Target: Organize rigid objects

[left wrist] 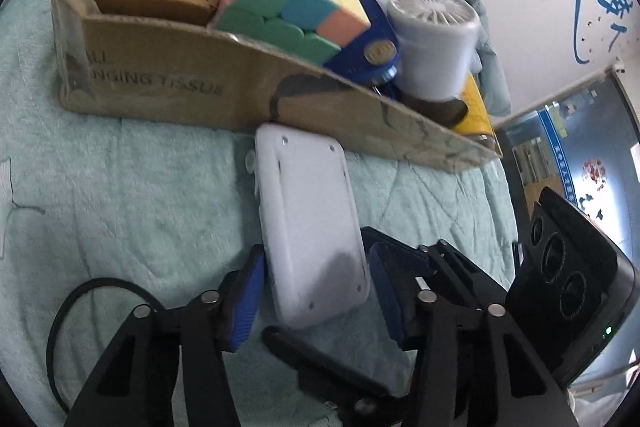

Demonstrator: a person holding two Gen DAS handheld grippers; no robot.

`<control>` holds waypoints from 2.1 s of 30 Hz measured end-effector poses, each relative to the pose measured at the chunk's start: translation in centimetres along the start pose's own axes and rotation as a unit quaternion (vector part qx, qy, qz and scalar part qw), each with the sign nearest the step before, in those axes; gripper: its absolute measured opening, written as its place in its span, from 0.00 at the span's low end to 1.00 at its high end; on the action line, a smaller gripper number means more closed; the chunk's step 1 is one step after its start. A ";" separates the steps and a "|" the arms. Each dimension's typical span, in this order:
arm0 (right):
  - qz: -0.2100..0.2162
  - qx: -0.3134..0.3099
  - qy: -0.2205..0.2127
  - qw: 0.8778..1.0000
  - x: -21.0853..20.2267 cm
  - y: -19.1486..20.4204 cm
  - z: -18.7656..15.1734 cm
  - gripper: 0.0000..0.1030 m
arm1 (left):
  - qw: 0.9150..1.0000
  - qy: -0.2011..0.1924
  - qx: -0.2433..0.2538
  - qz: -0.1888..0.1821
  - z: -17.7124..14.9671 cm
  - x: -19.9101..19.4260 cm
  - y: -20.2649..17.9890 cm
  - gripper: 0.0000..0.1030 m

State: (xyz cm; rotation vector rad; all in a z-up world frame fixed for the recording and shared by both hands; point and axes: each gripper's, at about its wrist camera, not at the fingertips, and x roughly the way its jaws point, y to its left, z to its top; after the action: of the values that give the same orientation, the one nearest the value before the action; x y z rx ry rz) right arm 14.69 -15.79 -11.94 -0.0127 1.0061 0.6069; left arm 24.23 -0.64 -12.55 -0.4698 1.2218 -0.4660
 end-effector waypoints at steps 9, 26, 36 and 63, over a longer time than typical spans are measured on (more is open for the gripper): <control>0.020 0.000 -0.005 1.000 -0.3 0.6 -0.3 0.84 | 0.999 -0.034 -0.005 0.016 -0.5 -1.9 0.4 0.22; 0.047 0.015 -0.042 0.998 -3.4 0.7 0.2 0.63 | 0.995 -0.092 0.035 0.008 -1.8 -10.1 -2.0 0.17; 0.049 -0.006 -0.124 0.991 -7.0 2.4 5.2 0.63 | 0.986 -0.140 0.090 0.014 2.4 -16.1 -5.5 0.17; -0.011 0.083 0.019 0.996 2.2 -1.9 18.6 0.63 | 0.996 -0.075 0.019 0.050 21.1 -10.3 2.8 0.18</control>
State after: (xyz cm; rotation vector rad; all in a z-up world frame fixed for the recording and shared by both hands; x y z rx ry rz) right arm 31.07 -11.14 -4.00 0.1118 1.0898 0.5021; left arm 41.90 9.47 -0.43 -0.4014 1.0834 -0.3614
